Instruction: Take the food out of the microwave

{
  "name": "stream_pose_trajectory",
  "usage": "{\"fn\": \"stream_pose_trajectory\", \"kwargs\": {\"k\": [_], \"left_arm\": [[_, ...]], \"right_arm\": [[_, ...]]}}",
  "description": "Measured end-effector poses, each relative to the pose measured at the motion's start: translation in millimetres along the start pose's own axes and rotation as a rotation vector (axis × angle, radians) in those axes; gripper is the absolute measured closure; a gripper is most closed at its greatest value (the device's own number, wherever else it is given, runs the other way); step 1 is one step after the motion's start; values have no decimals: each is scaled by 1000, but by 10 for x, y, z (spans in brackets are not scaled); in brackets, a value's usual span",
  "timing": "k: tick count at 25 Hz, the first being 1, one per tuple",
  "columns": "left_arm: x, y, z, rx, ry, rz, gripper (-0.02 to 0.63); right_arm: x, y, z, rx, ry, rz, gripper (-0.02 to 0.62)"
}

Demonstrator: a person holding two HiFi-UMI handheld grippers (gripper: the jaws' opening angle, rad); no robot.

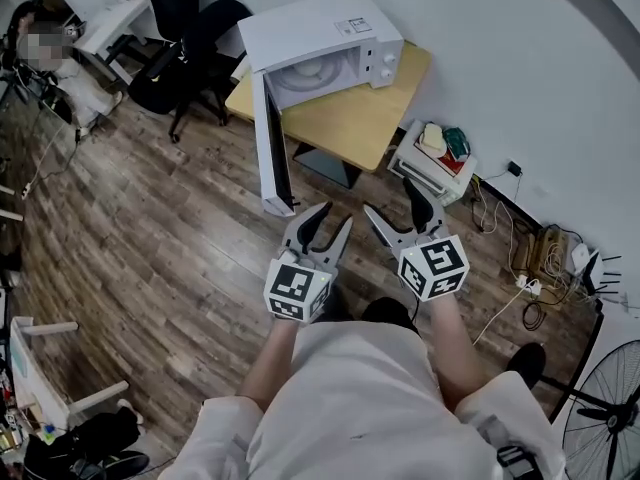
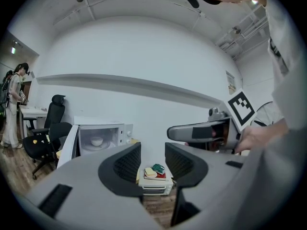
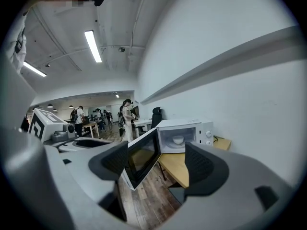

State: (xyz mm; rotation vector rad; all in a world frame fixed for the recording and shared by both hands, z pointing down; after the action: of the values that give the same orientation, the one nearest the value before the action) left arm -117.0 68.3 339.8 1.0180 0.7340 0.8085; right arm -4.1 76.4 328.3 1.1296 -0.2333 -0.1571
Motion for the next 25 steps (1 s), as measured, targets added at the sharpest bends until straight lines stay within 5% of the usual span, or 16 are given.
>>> {"fn": "stream_pose_trajectory", "kwargs": {"k": [11,25], "left_arm": [[-301,23,300,-28,-7,-31,454],[-872,-229,1161,-54,-126,-94,446]], "right_arm": [[279,-74,420,-26,-15,11,190],[999,-483,1571,-74,-194,-23,144]]}}
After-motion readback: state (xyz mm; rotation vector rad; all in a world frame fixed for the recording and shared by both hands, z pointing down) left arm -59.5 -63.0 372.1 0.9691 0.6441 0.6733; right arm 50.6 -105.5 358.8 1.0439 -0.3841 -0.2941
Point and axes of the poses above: the fingertips, and each gripper's own axes: z forward along the fingers, x to its right, y out of its underside, the point moved 3 cm from there along -z, backward along the fingers, and after that the axes turned 9 degrees about -x, right-handed, at the moved point
